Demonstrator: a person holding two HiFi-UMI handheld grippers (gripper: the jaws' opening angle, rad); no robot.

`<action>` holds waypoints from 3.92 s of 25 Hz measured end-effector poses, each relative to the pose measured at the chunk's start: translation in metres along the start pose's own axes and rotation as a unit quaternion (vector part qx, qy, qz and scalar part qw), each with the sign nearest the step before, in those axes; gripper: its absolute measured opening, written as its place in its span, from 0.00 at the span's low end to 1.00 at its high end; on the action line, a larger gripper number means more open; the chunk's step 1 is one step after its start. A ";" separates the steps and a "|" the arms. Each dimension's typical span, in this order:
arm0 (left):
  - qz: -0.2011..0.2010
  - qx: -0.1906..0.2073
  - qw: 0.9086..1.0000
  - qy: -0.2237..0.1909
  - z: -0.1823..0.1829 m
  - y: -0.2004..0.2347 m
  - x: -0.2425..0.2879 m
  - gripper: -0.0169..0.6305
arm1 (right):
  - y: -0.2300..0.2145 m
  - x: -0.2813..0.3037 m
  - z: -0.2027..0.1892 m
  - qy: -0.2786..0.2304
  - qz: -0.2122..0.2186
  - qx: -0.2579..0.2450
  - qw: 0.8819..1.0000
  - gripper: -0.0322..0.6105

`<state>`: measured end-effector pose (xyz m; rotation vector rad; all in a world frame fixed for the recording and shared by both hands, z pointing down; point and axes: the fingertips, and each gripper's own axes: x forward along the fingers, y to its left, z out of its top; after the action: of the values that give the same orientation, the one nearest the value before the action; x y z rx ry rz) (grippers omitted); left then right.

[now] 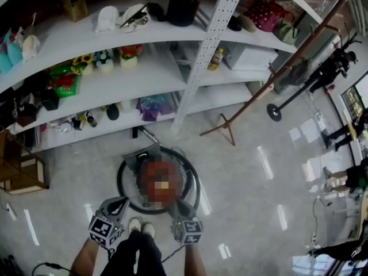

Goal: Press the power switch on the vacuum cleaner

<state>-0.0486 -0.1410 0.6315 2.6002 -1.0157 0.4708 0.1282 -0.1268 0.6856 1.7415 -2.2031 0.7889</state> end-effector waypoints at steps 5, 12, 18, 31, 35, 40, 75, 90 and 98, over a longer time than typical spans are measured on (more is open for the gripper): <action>-0.002 0.006 1.000 -0.006 0.027 -0.002 -0.008 0.04 | 0.004 -0.016 0.025 -0.015 -0.004 0.010 1.000 0.07; -0.001 0.014 1.000 -0.020 0.065 -0.006 -0.023 0.04 | 0.018 -0.046 0.060 -0.033 -0.008 0.004 0.999 0.07; -0.010 0.021 1.000 -0.021 0.091 -0.014 -0.036 0.04 | 0.035 -0.070 0.089 -0.049 -0.007 0.006 0.999 0.07; -0.032 0.064 0.997 -0.029 0.128 -0.039 -0.047 0.04 | 0.048 -0.107 0.130 -0.075 -0.009 0.007 0.997 0.07; -0.034 0.072 0.996 -0.045 0.144 -0.043 -0.053 0.04 | 0.053 -0.117 0.138 -0.084 -0.009 0.003 0.996 0.07; -0.029 0.077 0.995 -0.052 0.156 -0.044 -0.064 0.04 | 0.061 -0.130 0.146 -0.091 -0.010 0.003 0.996 0.07; -0.008 0.105 0.986 -0.129 0.238 -0.035 -0.112 0.04 | 0.077 -0.196 0.213 -0.175 -0.040 -0.016 0.984 0.07; 0.013 0.104 0.984 -0.144 0.242 -0.015 -0.127 0.04 | 0.083 -0.200 0.218 -0.183 -0.042 -0.021 0.982 0.07; 0.013 0.106 0.984 -0.141 0.240 -0.010 -0.128 0.04 | 0.090 -0.196 0.218 -0.182 -0.040 -0.022 0.982 0.07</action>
<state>-0.0855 -0.1532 0.3616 2.9076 -1.1448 0.2313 0.1288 -0.0674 0.3853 2.0739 -2.3275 0.4241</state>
